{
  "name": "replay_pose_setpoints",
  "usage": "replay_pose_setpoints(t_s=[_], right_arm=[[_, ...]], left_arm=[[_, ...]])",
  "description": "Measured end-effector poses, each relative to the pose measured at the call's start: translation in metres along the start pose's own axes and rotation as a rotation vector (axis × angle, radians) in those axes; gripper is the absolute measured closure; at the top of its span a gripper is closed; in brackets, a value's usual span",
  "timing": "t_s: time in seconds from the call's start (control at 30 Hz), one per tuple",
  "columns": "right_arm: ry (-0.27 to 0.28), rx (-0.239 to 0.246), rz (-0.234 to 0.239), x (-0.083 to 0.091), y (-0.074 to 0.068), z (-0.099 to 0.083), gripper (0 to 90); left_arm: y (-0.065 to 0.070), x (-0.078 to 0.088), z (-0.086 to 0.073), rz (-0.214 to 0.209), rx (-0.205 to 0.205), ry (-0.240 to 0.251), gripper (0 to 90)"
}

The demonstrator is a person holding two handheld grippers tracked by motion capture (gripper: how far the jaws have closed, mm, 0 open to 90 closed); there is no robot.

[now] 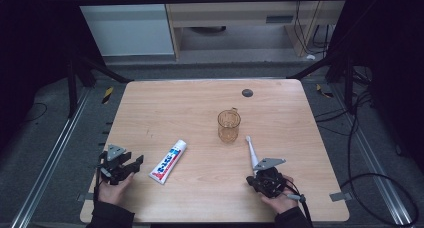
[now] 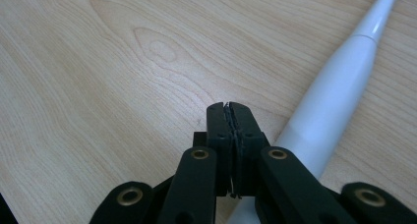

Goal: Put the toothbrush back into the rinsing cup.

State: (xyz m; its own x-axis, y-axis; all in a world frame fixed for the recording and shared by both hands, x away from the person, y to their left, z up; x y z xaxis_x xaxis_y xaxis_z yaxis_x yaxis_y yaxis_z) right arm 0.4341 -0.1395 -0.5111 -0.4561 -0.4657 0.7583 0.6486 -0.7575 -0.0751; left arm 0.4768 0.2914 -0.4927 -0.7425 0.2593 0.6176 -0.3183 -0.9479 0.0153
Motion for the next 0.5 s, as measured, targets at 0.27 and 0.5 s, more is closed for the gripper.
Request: replay_pose_setpoints(t_s=[0.27,0.5], right_arm=[[0.009,-0.015,-0.005,0.003,0.002,0.001,88.1],[0.071,-0.049,-0.033,0.020,0.012,0.012,82.3]], left_arm=[[0.000,0.000,0.000,0.001,0.002,0.003,48.2],[0.000,0.000,0.000,0.001,-0.003,0.000,48.1]])
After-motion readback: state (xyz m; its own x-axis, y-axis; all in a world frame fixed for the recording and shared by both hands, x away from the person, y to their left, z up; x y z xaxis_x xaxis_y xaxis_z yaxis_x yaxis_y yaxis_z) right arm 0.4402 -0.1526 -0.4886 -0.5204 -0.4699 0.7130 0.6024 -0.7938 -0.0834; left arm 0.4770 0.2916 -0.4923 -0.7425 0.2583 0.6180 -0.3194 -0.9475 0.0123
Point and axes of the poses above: each handheld gripper's, and its own axes: x roughly backward along the jaws, z roughly out of its top, y roughly to its right, the point moved 4 cm from there along -x, roughly forward along the jaws, and after that the axes turned 1 degree about -z, right-handed, at the moved point
